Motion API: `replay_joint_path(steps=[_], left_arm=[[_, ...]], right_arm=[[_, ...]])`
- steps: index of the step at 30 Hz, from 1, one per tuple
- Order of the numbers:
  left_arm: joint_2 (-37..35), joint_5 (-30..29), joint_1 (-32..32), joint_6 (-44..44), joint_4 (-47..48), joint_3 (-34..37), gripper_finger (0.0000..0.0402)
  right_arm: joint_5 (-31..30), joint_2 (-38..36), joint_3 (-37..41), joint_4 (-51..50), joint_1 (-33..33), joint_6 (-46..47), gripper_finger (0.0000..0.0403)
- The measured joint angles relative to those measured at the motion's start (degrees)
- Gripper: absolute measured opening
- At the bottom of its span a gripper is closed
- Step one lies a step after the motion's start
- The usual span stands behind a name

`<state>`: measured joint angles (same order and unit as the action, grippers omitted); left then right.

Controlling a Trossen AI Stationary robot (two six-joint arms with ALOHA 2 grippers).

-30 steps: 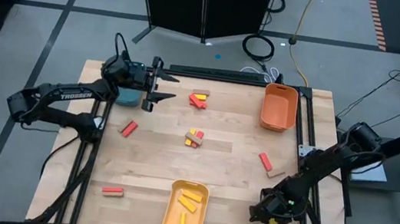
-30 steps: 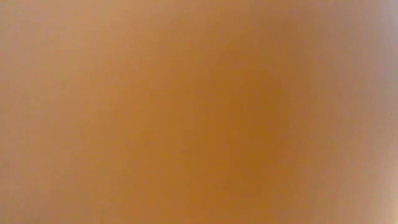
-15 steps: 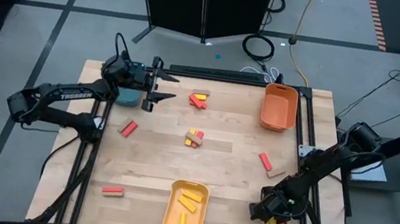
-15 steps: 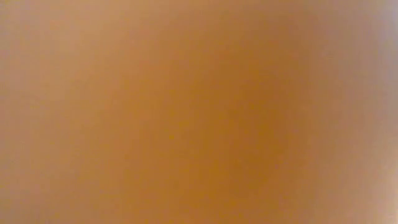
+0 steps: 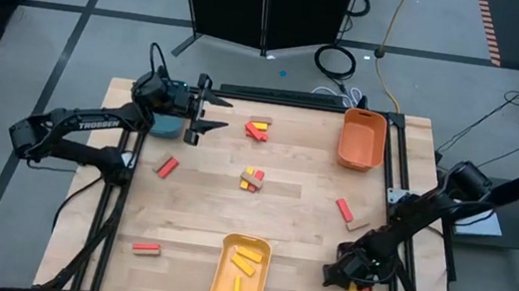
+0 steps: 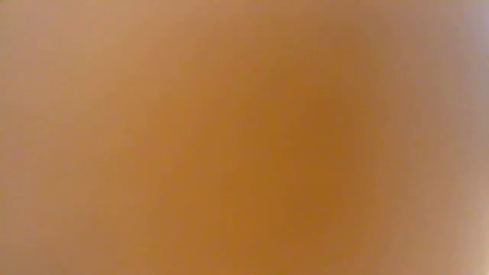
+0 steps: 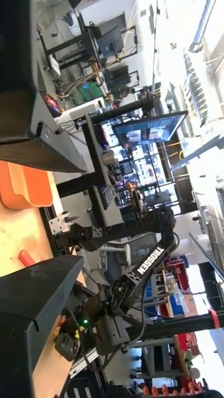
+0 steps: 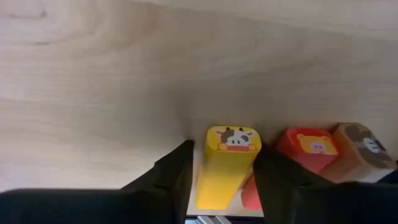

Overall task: Sort blocks
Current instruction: Put the yellow block into the yellow bin

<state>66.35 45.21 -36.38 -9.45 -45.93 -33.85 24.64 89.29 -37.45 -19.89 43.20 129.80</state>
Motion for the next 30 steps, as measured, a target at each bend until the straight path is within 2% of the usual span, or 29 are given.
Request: replay_joint_path(steps=[8, 16, 19, 25, 30], left_arm=[[0.0, 0.0, 0.0, 0.0, 0.0, 0.0, 0.0225], [0.0, 1.2, 0.0, 1.3, -0.6, 0.0, 0.0225], [0.0, 3.7, 0.0, 4.9, -3.1, 0.0, 0.0225], [0.0, 12.5, 0.4, 10.5, -3.7, 0.1, 0.0225], [0.0, 12.9, 3.1, 13.4, -3.7, 0.5, 0.0225]], right_arm=[[1.1, 2.1, -0.2, 1.8, -0.3, -1.6, 0.0112], [-0.8, -0.6, -0.1, 2.2, -1.5, -4.7, 0.0039], [-3.4, -1.4, -0.7, 2.8, -2.6, -7.0, 0.0038], [-11.1, -3.6, -2.5, 2.4, -5.7, -13.3, 0.0044], [-18.7, -5.8, -2.5, 2.2, -9.5, -21.6, 0.0046]])
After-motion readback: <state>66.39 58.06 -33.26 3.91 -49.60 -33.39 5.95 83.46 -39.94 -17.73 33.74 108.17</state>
